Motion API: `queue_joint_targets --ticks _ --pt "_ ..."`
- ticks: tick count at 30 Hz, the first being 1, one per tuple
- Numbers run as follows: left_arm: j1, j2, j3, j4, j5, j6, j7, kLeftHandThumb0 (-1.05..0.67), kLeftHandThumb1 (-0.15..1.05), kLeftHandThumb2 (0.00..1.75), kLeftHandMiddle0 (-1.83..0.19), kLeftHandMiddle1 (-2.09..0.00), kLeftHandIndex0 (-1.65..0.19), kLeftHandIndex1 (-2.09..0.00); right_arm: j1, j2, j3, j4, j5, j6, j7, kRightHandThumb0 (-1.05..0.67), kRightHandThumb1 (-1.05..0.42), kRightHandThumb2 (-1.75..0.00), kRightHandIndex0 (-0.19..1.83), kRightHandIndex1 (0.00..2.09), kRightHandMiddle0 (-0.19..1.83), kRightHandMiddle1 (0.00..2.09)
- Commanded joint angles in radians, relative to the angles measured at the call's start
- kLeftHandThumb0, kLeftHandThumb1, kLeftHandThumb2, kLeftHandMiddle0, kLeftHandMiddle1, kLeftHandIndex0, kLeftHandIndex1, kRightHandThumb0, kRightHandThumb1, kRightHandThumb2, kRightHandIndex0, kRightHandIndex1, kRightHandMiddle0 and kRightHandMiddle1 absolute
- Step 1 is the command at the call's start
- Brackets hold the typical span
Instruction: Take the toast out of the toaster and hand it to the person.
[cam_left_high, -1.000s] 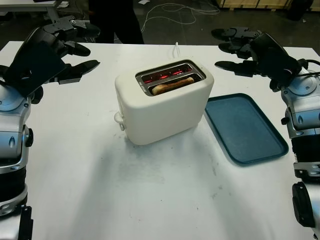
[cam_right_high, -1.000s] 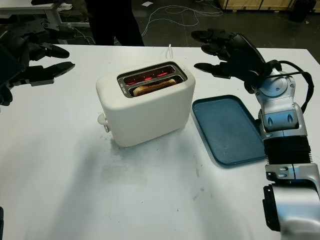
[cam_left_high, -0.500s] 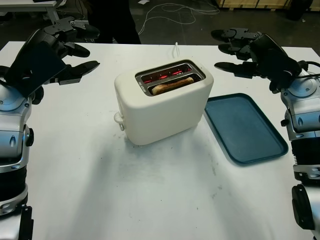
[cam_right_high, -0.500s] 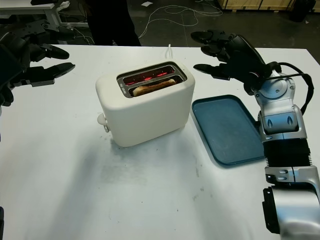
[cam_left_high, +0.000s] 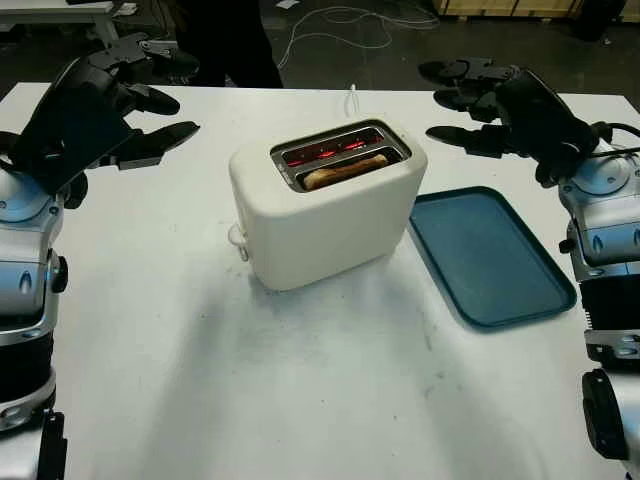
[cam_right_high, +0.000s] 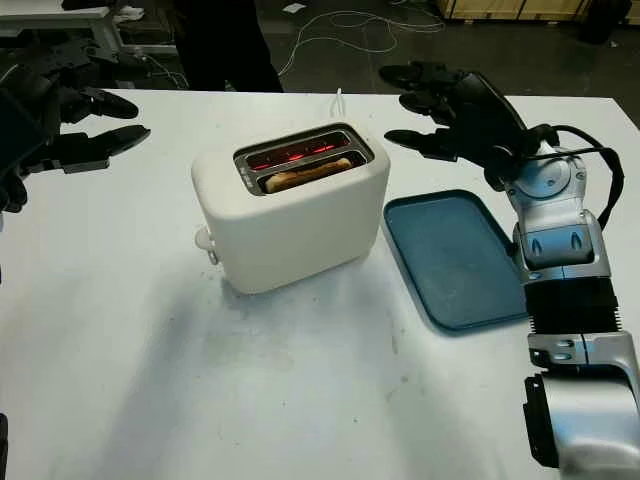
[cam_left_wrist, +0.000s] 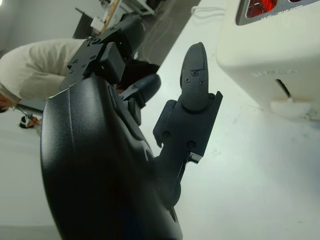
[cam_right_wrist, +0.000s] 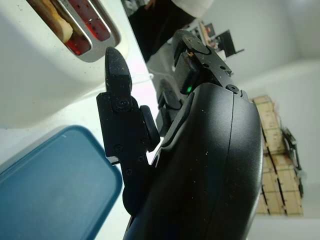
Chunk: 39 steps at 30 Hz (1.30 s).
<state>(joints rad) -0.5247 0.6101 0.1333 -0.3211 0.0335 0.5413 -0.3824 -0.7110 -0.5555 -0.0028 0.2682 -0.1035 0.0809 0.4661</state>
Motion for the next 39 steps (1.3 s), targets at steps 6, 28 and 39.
queue_joint_targets --ticks 6,28,39 --pt "-0.008 -0.001 -0.007 0.000 -0.002 -0.016 0.002 -0.30 0.75 0.44 -0.10 -1.16 -0.24 -0.75 0.002 0.005 -0.005 -0.001 0.006 -0.003 -0.009 -0.31 -0.92 -0.14 0.42 0.05 0.43 0.01" --pt "-0.014 0.016 -0.009 0.009 0.008 -0.029 -0.005 -0.31 0.74 0.46 -0.10 -1.16 -0.22 -0.79 -0.006 0.007 -0.005 -0.002 0.013 -0.004 -0.002 -0.30 -0.92 -0.13 0.41 0.03 0.42 0.00" --pt "-0.009 0.011 -0.008 0.011 0.007 -0.036 0.000 -0.31 0.74 0.45 -0.11 -1.15 -0.23 -0.79 -0.002 0.000 -0.001 -0.006 0.003 -0.006 -0.004 -0.30 -0.92 -0.13 0.42 0.03 0.43 0.00"
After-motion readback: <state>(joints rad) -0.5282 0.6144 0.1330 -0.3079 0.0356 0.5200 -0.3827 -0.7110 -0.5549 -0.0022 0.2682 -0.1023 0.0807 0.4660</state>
